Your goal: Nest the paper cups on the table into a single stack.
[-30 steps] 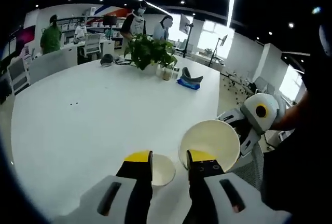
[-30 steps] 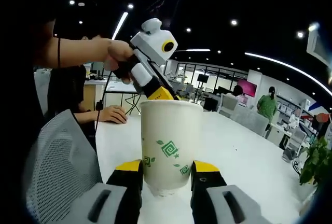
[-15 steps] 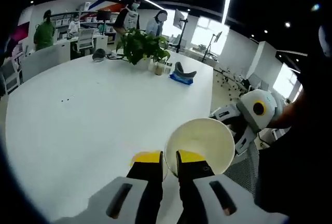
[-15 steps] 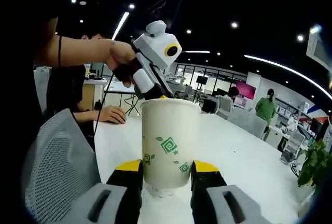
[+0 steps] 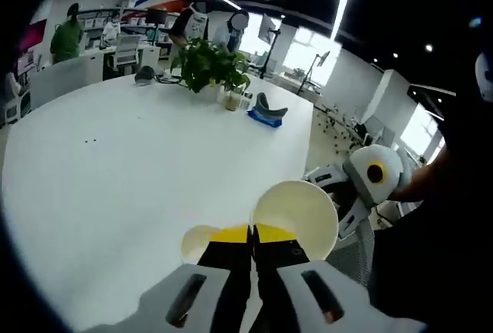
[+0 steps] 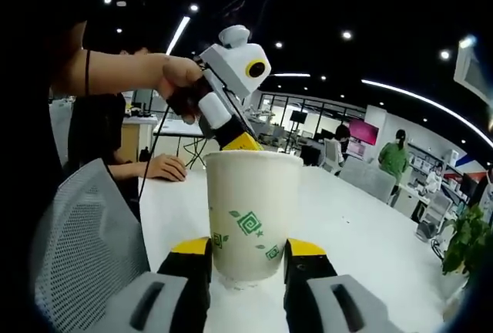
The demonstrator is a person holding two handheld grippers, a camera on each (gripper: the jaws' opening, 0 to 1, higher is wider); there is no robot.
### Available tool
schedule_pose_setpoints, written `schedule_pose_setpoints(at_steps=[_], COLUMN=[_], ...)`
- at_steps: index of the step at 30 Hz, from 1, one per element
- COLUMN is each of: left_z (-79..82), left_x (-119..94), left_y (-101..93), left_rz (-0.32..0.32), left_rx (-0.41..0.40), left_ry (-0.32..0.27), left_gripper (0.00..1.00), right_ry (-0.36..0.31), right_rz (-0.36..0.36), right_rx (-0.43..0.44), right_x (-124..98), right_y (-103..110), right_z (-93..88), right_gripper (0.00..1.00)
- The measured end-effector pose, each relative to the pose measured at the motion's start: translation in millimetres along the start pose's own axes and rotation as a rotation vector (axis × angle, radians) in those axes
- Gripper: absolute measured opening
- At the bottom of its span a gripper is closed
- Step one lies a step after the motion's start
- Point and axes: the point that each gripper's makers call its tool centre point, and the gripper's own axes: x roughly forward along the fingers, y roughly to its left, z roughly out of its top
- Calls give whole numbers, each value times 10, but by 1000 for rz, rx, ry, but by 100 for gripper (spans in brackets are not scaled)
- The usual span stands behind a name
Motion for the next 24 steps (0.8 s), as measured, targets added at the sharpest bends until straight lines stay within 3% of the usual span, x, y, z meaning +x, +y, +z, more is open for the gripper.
schedule_pose_setpoints(at_steps=[9,17,24], left_z=[108,68,27], left_x=[-90,-172,-194], left_y=[192,372,515], left_rz=[66,117,158], left_rx=[7,19,14], left_ry=[-15,19,41], left_gripper=[0,0,0], right_ry=[17,25,33], right_rz=[-6,-13,-30], right_rx=[15,63,132], right_x=[2,-10,-6], right_y=[-9,8,-33], right_z=[-57,-116,-184], right_gripper=[46,59,78])
